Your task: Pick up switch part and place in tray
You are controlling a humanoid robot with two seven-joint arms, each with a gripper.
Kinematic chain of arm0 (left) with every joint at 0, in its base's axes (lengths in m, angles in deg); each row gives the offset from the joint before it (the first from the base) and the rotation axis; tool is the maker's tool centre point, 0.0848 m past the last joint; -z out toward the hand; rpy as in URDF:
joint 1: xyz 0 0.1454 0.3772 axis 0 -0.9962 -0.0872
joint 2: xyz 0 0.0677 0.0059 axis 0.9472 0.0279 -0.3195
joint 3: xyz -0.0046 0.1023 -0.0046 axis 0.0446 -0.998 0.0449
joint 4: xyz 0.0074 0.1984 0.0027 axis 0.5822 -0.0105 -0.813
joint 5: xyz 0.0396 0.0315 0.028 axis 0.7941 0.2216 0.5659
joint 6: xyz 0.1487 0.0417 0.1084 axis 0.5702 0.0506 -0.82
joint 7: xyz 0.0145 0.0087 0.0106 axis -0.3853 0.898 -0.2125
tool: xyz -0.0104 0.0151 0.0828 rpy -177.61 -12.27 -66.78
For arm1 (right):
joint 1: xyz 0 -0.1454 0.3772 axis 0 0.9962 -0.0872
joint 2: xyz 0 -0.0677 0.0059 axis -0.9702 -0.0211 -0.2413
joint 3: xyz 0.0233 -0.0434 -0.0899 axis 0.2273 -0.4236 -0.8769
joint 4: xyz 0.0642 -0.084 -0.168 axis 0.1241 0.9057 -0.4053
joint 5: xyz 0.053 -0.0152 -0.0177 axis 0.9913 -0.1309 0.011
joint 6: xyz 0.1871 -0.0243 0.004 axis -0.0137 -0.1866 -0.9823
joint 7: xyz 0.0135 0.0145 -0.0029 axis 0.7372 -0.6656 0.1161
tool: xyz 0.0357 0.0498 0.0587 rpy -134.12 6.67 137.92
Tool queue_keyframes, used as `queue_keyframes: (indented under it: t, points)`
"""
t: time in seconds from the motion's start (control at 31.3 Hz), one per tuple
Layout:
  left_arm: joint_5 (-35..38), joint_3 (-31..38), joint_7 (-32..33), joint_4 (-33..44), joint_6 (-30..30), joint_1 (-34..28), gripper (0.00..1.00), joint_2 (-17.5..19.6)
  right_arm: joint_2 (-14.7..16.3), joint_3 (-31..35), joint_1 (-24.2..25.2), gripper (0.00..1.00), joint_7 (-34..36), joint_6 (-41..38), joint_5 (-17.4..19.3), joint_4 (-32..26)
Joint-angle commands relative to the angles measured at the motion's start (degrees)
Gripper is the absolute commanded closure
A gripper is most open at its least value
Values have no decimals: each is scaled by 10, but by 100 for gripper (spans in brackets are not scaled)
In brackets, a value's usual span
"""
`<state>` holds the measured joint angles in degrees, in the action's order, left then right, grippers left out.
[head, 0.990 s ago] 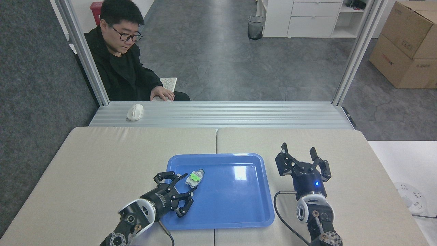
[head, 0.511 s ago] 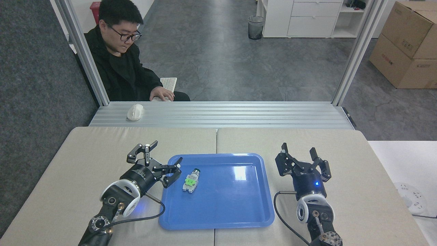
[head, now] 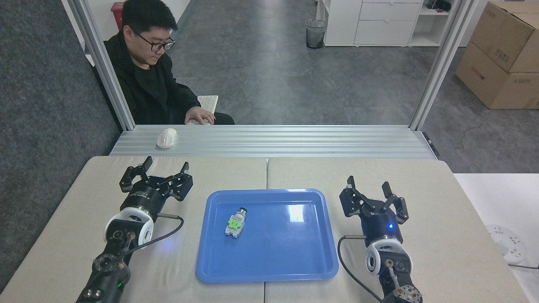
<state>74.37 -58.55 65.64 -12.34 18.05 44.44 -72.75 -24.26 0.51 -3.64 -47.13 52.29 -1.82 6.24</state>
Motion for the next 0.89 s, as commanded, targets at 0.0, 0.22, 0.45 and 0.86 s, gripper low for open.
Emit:
queue_keyframes:
  t: [0.0,0.22,0.45,0.86]
  points:
    - [-20,53,0,27,-7,-12,1,-5,0,0,0,0,0,0,0,0]
    - [-19,52,-35,62,-55,-45,1,-14,0,0,0,0,0,0,-2,0]
    - [-17,51,-70,77,-58,-61,1,-31,0,0,0,0,0,0,0,0]
    - [-12,42,-65,101,-51,-86,1,-55,0,0,0,0,0,0,0,0]
